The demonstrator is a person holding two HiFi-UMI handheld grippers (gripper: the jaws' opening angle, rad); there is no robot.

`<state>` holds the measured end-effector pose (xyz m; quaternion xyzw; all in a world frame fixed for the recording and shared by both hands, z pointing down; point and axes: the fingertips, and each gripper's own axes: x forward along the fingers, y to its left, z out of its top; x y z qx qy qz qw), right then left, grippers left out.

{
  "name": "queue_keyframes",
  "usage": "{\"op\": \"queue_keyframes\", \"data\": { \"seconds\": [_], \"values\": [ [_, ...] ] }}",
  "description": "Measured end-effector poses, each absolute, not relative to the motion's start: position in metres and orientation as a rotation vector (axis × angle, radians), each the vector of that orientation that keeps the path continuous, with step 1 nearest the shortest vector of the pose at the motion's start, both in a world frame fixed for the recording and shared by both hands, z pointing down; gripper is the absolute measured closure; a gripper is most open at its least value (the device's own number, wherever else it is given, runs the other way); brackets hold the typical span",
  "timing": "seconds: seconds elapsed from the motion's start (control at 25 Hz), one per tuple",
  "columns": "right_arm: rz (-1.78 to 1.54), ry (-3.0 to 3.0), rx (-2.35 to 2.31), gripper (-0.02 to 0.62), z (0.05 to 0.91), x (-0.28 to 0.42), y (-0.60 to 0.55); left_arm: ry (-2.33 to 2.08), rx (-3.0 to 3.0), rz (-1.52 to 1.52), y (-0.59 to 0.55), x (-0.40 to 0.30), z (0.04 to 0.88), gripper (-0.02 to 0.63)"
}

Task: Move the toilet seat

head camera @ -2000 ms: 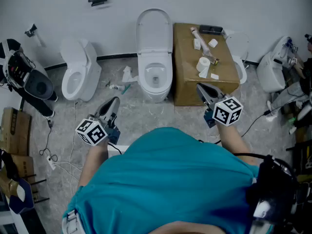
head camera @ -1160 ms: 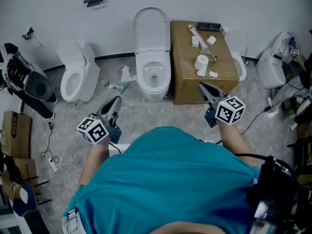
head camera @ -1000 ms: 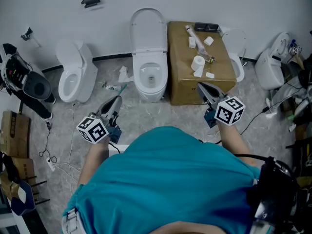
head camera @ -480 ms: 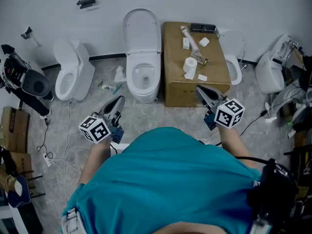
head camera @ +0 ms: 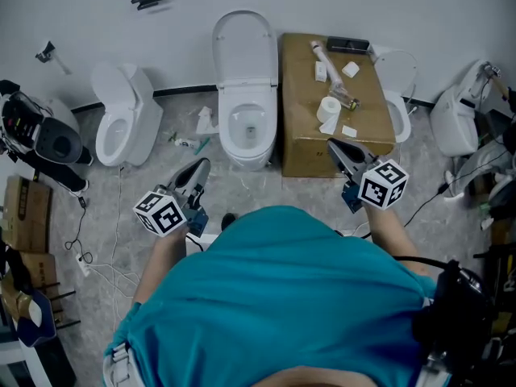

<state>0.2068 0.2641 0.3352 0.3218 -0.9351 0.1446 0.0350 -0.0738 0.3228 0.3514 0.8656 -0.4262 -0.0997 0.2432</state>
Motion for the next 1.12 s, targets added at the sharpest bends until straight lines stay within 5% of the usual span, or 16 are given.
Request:
{"op": "queue_keyframes", "data": {
  "seconds": [0.6, 1.12],
  "values": [
    [0.395, -2.838, 1.164, 0.597, 0.318, 0.032, 0.160, -0.983, 2.440, -0.239, 0.186, -0.245, 0.347, 0.607],
    [0.496, -2.798, 1.157, 0.597, 0.352, 0.056, 0.069, -0.941, 2.370, -0.182, 0.099, -0.213, 0.389, 0.607]
  ]
}}
